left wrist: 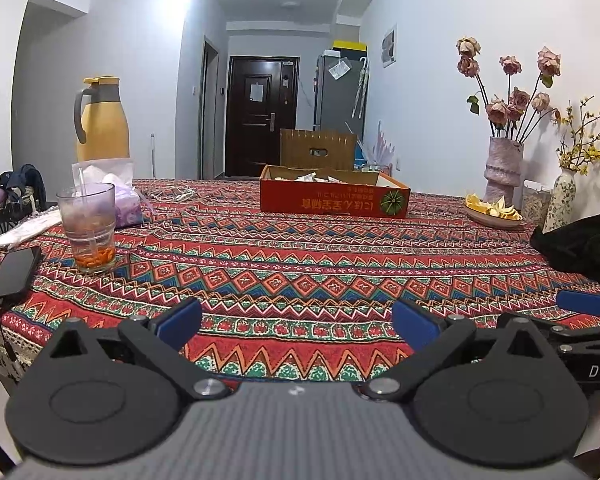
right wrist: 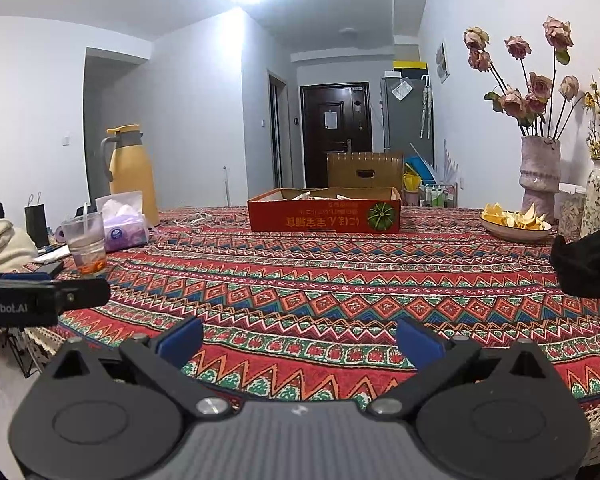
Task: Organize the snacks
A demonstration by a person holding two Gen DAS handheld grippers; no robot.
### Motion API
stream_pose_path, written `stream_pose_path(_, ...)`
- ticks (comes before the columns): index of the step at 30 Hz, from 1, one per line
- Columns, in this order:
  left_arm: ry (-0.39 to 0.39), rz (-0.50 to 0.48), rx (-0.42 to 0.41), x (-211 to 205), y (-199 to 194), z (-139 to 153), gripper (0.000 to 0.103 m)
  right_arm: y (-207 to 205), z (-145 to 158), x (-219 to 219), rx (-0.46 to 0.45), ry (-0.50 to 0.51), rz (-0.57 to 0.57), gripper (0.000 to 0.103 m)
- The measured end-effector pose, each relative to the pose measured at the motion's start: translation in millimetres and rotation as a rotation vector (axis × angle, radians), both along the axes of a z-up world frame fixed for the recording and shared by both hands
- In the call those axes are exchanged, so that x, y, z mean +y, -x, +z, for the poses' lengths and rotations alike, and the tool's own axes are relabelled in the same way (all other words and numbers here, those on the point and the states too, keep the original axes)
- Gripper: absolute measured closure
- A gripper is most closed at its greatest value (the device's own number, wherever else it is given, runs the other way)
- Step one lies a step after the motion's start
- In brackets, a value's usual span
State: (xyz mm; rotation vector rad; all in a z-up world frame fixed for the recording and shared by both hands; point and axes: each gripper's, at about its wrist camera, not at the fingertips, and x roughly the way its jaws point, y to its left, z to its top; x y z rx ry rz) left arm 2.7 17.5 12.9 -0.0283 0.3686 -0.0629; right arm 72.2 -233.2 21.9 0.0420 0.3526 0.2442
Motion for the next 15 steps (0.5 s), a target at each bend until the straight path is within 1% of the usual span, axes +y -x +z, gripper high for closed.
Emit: stream_pose_path(15,-0.005,-0.006,-0.006,0.8,0.8,0.3,0.0,2.1,-0.9,0.1,-0.006,-0.007,-0.004,0.0)
